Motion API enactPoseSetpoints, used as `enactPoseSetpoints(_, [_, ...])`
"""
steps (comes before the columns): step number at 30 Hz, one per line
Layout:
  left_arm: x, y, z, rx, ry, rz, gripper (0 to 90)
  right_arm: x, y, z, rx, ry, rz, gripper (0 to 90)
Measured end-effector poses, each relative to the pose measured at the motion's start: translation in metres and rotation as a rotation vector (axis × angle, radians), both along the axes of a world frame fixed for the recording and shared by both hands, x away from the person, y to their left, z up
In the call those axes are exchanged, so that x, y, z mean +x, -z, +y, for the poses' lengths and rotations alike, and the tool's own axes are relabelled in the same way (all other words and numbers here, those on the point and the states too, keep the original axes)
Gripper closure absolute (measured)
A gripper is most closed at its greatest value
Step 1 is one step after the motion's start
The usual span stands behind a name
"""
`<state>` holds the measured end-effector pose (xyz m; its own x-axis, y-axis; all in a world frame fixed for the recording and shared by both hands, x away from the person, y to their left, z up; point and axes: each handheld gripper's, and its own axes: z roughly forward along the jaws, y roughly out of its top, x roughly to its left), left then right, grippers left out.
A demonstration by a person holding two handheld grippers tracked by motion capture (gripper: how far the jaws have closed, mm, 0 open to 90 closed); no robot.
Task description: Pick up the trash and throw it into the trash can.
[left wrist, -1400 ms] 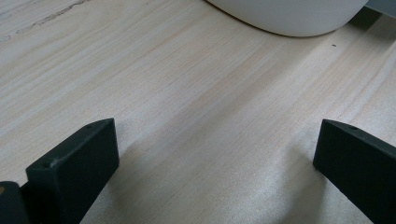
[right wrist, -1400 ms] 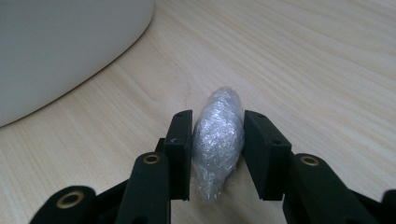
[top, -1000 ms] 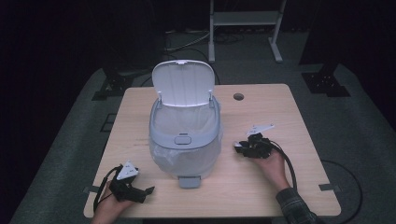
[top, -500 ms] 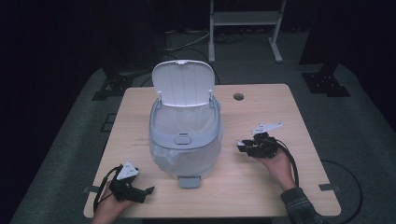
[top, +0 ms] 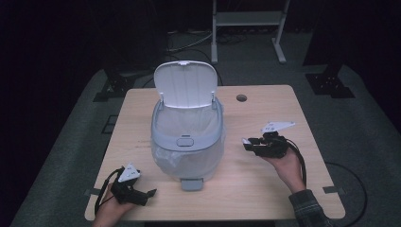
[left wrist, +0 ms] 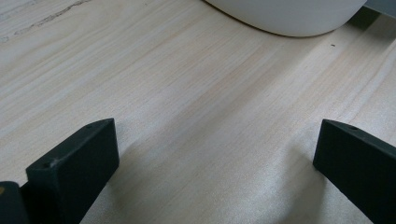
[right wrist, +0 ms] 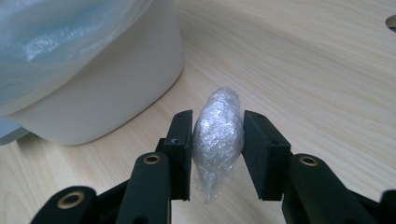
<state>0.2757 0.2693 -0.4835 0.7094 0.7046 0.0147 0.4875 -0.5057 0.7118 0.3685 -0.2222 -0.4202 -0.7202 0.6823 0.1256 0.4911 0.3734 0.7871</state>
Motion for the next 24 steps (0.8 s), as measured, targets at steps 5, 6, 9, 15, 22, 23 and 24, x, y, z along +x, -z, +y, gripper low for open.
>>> enactPoseSetpoints(5, [0.0, 0.0, 0.0, 0.0, 0.0, 0.0, 0.0, -0.001, -0.006, -0.003, 0.025, 0.001, -0.008, 63.5])
enactPoseSetpoints(6, [0.0, 0.0, 0.0, 0.0, 0.0, 0.0, 0.0, -0.001, -0.007, -0.004, 0.022, -0.001, -0.007, 63.6])
enactPoseSetpoints(9, [0.0, 0.0, 0.0, 0.0, 0.0, 0.0, 0.0, -0.003, -0.014, -0.006, 0.041, -0.001, -0.016, 63.6])
enactPoseSetpoints(15, [0.0, 0.0, 0.0, 0.0, 0.0, 0.0, 0.0, -0.005, -0.025, -0.011, 0.072, -0.007, -0.033, 63.6])
enactPoseSetpoints(22, [0.0, 0.0, 0.0, 0.001, 0.001, 0.0, 0.0, -0.008, -0.037, -0.013, 0.078, -0.02, -0.046, 63.6])
enactPoseSetpoints(23, [0.0, 0.0, 0.0, 0.0, 0.0, 0.0, 0.0, -0.008, -0.039, -0.013, 0.079, -0.022, -0.051, 63.7])
enactPoseSetpoints(24, [0.0, 0.0, 0.0, 0.0, 0.0, 0.0, 0.0, -0.009, -0.041, -0.013, 0.084, -0.026, -0.055, 63.6])
